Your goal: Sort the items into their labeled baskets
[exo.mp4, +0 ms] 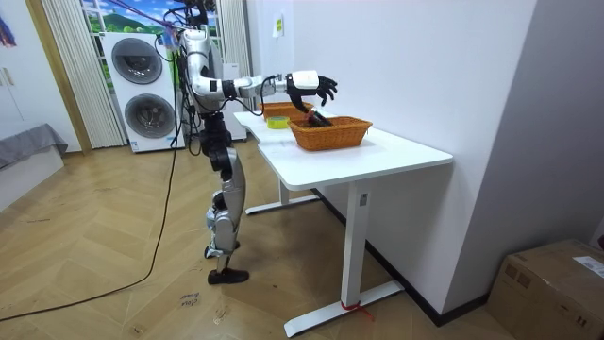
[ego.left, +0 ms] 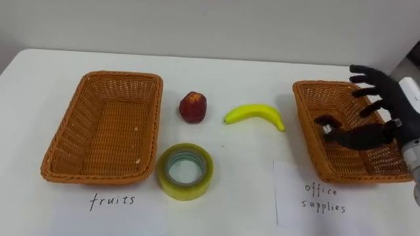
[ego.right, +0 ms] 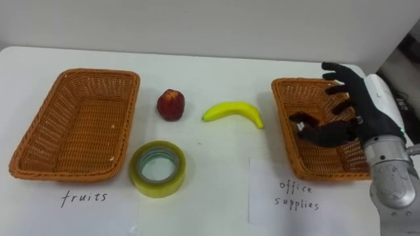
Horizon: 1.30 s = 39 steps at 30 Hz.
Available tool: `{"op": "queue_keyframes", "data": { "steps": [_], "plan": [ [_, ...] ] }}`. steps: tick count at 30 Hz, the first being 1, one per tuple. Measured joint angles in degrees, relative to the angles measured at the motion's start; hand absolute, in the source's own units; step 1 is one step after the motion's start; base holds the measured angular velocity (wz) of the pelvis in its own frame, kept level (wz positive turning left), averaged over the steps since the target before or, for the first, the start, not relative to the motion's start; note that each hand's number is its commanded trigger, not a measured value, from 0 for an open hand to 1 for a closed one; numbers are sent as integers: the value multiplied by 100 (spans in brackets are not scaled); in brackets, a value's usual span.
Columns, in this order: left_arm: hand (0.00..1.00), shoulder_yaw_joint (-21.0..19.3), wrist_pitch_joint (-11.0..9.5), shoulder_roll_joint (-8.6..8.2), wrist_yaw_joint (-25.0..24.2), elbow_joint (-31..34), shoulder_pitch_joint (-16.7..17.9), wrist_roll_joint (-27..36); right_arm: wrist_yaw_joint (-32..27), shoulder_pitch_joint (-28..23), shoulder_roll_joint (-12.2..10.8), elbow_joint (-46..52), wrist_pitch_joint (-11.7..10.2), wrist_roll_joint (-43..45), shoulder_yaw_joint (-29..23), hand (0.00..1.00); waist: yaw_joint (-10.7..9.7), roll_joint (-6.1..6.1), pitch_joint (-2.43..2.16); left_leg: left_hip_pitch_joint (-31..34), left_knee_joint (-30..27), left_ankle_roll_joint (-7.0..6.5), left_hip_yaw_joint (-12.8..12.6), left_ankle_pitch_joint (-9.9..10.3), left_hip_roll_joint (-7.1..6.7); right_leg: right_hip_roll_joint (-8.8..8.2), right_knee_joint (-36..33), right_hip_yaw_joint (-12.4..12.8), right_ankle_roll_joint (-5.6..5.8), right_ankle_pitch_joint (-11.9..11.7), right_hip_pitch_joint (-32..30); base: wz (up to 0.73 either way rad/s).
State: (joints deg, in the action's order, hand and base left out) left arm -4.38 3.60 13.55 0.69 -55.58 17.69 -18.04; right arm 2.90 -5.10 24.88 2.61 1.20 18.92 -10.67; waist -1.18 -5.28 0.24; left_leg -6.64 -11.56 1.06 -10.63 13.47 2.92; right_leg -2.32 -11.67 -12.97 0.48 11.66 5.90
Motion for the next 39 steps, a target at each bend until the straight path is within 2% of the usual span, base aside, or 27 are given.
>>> {"op": "queue_keyframes", "data": {
  "steps": [7,18,28,32,39],
  "plan": [
    [0,8,-1,0,28,-1,-41,58,65,0,2,0,1,-7,48,0,-2,15,4,5,10,6,-15,3,24,23,-12,16,-7,-5,10,0],
    [0,8,-1,5,-12,-58,-44,176,481,0,8,0,12,-9,49,0,-6,-33,-10,-2,14,8,-22,3,29,28,-10,28,-11,-8,8,0],
    [0,3,-4,7,-16,-23,-62,167,473,13,9,67,12,13,45,0,-2,4,8,6,19,9,-23,4,28,28,-11,22,-12,-8,-1,0],
    [0,3,-5,13,-14,-11,-126,173,390,221,9,108,12,142,46,0,12,25,13,4,27,10,-21,4,28,28,-14,17,-12,-8,2,0],
    [0,2,10,21,-8,-6,-110,163,272,386,9,617,25,160,47,0,7,56,-2,-2,14,10,3,3,26,29,-12,15,-12,-8,3,0]
  ]
}}
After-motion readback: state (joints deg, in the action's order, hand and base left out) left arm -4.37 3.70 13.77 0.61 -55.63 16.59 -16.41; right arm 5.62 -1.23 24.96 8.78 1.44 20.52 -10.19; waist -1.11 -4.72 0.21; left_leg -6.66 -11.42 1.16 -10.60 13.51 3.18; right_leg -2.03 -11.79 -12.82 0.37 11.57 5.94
